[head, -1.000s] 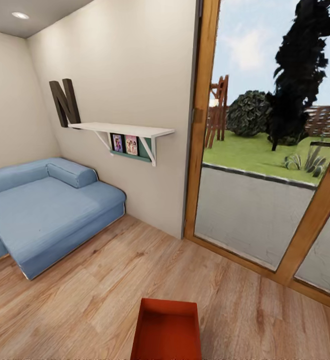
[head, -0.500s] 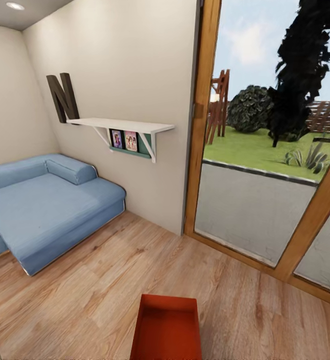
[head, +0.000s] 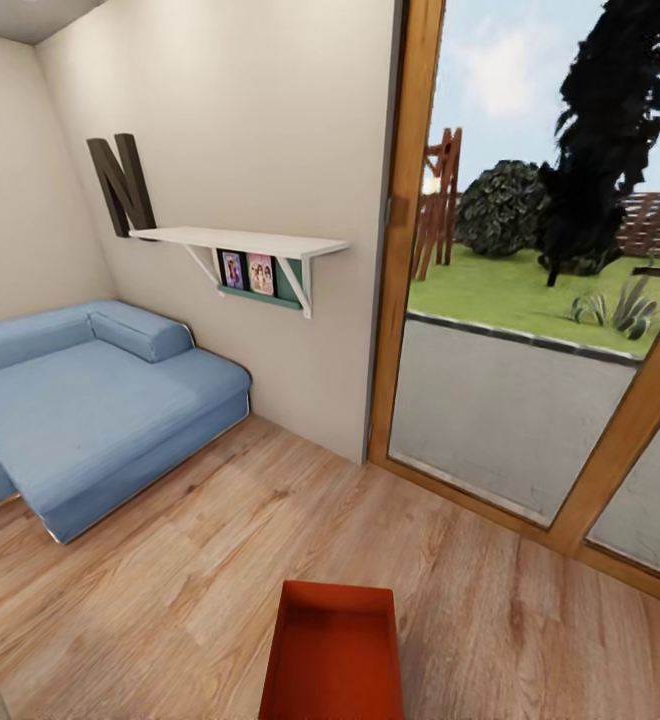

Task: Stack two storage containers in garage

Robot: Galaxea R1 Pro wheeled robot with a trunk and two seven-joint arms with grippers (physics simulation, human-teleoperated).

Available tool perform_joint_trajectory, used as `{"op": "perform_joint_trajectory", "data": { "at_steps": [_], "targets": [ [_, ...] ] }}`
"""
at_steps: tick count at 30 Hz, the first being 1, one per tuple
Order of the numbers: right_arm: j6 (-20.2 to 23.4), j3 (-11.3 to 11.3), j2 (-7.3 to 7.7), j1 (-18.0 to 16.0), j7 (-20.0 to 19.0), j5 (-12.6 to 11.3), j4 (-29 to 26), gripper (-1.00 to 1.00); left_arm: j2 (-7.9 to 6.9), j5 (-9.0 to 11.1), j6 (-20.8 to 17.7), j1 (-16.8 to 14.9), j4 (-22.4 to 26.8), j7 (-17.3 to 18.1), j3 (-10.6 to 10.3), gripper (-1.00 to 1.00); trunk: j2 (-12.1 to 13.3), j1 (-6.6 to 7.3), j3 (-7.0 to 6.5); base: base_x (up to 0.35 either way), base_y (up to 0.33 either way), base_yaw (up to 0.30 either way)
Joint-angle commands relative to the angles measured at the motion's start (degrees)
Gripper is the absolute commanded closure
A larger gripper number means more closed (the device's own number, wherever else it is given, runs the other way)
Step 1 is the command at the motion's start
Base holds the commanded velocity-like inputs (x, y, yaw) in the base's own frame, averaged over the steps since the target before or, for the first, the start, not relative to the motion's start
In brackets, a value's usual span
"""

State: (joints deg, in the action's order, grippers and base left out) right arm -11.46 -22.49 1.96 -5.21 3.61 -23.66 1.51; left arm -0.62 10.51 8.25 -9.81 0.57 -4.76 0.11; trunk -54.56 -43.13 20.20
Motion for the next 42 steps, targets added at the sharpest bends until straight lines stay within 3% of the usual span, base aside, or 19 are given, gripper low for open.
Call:
{"op": "perform_joint_trajectory", "data": {
  "at_steps": [1, 42],
  "targets": [
    [-0.27, -0.49, -0.03, -0.07, 0.04, -0.42, 0.16, -1.0, 0.01, 0.3, 0.19, -0.04, -0.04, -0.05, -0.03, -1.0, -0.04, 0.0, 0.16, 0.0, 0.0, 0.0],
    [-0.22, -0.45, 0.06, -0.07, 0.09, -0.43, 0.16, -1.0, 0.01, 0.3, 0.19, -0.04, -0.04, -0.04, -0.03, -1.0, -0.04, 0.0, 3.93, 0.0, 0.0, 0.0]
  ]
}}
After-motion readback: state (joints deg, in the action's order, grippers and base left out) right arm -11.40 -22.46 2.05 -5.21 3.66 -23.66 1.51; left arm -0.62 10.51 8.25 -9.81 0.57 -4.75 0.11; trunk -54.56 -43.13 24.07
